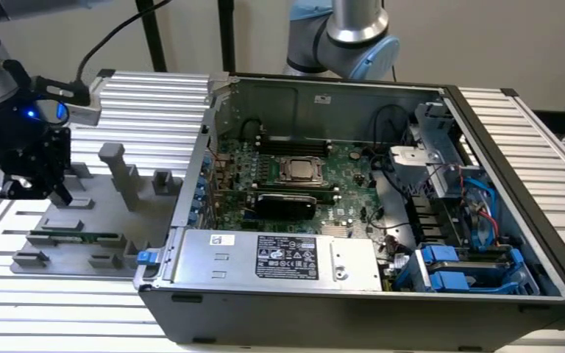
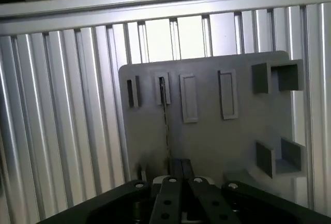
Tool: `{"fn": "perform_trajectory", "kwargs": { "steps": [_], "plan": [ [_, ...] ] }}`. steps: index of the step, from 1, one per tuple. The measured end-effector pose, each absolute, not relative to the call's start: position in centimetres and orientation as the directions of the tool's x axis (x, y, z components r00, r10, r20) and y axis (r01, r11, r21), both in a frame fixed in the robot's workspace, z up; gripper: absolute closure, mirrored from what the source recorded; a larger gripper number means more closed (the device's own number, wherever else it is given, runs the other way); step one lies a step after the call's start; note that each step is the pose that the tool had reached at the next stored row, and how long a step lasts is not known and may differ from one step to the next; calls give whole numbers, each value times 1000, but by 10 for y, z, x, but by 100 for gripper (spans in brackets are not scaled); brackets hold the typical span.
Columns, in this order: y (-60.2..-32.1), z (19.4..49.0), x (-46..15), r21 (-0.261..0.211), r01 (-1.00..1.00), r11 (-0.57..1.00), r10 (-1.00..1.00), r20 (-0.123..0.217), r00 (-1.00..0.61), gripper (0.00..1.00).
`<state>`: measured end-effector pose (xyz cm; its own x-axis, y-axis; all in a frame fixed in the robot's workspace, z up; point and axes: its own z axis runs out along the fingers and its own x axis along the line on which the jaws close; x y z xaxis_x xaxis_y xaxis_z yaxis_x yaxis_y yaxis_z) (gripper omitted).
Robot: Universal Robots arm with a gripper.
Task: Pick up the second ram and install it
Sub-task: 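Pick up the second ram and move it above second insertion slot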
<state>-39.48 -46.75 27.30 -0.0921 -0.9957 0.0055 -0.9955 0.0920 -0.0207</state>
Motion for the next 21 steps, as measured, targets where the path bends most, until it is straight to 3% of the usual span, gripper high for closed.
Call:
{"fn": "perform_trajectory", "kwargs": {
  "steps": [11, 21],
  "plan": [
    [-468, 269, -395, 26, -999, 26, -1000, 7, -26, 100],
    [-468, 251, -395, 30, -1000, -8, -1000, 7, 9, 100]
  ]
}}
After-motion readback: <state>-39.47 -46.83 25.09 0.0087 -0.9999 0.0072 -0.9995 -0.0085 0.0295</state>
